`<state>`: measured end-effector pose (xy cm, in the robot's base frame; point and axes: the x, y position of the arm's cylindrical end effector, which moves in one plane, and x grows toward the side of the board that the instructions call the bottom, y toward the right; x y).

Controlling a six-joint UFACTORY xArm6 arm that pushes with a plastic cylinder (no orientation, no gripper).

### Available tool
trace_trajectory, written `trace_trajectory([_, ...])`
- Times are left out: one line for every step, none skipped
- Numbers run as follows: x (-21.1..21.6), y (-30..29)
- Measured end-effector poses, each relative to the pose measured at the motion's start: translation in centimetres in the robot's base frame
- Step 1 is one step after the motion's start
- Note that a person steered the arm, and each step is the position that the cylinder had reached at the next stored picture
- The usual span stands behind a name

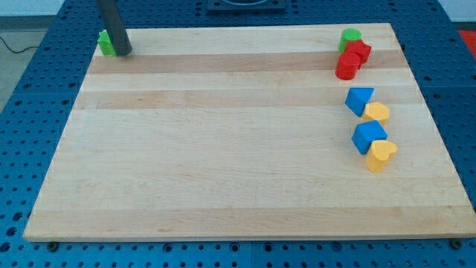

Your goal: Place the arm to the center

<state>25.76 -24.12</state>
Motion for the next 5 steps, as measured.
trace_trajectory([0.0, 0.0])
trace_trajectory([2.4, 0.4])
trace_trajectory([8.6, 3.9])
trace_trajectory([15.4, 9.7])
trace_trajectory([21.4, 15.6])
